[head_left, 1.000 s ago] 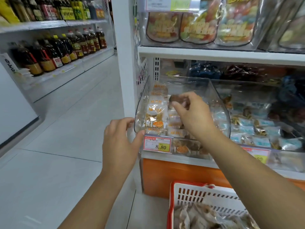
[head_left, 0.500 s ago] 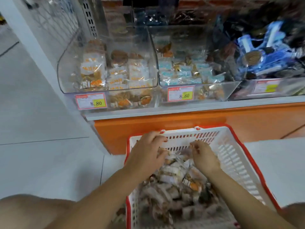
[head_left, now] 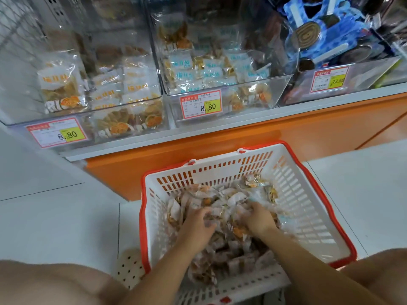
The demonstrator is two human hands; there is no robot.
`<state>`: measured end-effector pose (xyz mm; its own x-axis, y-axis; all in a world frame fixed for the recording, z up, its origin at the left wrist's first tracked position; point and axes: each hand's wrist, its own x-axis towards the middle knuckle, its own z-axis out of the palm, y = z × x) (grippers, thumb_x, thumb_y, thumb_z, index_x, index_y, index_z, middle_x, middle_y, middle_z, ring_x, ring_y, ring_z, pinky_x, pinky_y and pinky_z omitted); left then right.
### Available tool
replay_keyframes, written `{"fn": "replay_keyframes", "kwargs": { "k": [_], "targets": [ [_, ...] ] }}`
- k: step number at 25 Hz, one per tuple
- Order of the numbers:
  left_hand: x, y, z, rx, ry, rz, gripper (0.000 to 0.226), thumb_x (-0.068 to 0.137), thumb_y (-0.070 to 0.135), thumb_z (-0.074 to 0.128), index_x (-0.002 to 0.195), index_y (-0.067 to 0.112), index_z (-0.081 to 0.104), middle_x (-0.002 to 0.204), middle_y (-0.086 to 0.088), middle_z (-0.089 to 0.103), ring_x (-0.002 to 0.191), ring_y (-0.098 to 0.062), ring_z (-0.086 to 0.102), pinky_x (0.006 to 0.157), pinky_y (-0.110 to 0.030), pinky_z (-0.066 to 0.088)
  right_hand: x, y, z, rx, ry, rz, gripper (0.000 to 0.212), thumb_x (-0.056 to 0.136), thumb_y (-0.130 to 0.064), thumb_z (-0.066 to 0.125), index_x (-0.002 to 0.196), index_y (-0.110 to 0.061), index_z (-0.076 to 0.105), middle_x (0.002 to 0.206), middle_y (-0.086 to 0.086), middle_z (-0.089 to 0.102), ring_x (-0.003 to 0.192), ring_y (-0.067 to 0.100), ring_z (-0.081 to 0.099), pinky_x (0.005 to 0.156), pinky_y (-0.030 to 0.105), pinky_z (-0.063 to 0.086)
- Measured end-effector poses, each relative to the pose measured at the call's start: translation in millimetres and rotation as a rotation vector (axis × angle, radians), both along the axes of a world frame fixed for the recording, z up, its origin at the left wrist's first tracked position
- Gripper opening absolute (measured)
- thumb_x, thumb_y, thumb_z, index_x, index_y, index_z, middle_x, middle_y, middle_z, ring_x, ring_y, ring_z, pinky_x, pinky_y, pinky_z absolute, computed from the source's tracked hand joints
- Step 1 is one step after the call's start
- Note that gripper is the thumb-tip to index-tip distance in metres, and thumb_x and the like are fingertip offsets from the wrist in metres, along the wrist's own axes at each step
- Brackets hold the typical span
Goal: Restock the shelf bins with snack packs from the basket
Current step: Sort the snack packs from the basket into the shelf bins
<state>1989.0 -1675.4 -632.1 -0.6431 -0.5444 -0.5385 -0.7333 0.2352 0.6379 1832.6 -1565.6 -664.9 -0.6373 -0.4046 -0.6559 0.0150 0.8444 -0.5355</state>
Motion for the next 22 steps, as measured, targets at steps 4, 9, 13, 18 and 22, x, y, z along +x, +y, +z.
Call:
{"fn": "replay_keyframes", "kwargs": {
  "k": [4,9,13,18,22],
  "targets": [
    [-8,-6,1,0.19,-0.034,0.118,0.059,0.092,0.056,0.053,0.143,0.03,0.04,0.143,0.008,0.047,0.12,-0.011,0.05,0.09,-0.024,0.04,-7,2,24,-0.262,-0.256,-0.185,0.028,0.081,-0.007,0.073,0.107,-0.015,0.068,0.095,0.007,0.073,0.066,0.013,0.062,0.061,0.025,0.048],
    [-12,-5,4,0.381,0.021,0.161,0.073,0.08,0.066,0.063,0.142,0.035,0.043,0.135,0.013,0.053,0.121,-0.013,0.053,0.098,-0.03,0.041,-11,1,38,-0.525,-0.513,-0.263,0.027,0.085,-0.008,0.069,0.112,-0.013,0.07,0.099,0.006,0.074,0.08,0.016,0.067,0.069,0.026,0.05],
    [-12,-3,5,0.642,0.189,0.312,0.047,0.086,0.036,0.072,0.126,0.015,0.06,0.109,-0.001,0.074,0.1,-0.018,0.07,0.094,-0.038,0.054,-9,-3,44,-0.635,-0.596,-0.304,0.029,0.092,-0.016,0.063,0.119,-0.004,0.065,0.112,0.021,0.069,0.083,0.025,0.062,0.067,0.029,0.054],
    [-10,-4,16,0.75,0.279,0.433,0.029,0.088,0.013,0.07,0.115,0.007,0.063,0.108,-0.016,0.072,0.089,-0.021,0.07,0.072,-0.026,0.059,-4,-9,53,-0.669,-0.52,-0.338,0.035,0.089,-0.028,0.065,0.112,-0.002,0.069,0.113,0.025,0.068,0.107,0.046,0.058,0.097,0.056,0.046],
    [-5,-4,18,0.77,0.295,0.463,0.032,0.086,0.013,0.071,0.116,0.008,0.062,0.105,-0.015,0.074,0.089,-0.022,0.07,0.067,-0.024,0.058,1,-13,55,-0.653,-0.499,-0.319,0.036,0.086,-0.033,0.069,0.111,-0.008,0.071,0.112,0.025,0.068,0.102,0.043,0.059,0.101,0.057,0.042]
  ]
}}
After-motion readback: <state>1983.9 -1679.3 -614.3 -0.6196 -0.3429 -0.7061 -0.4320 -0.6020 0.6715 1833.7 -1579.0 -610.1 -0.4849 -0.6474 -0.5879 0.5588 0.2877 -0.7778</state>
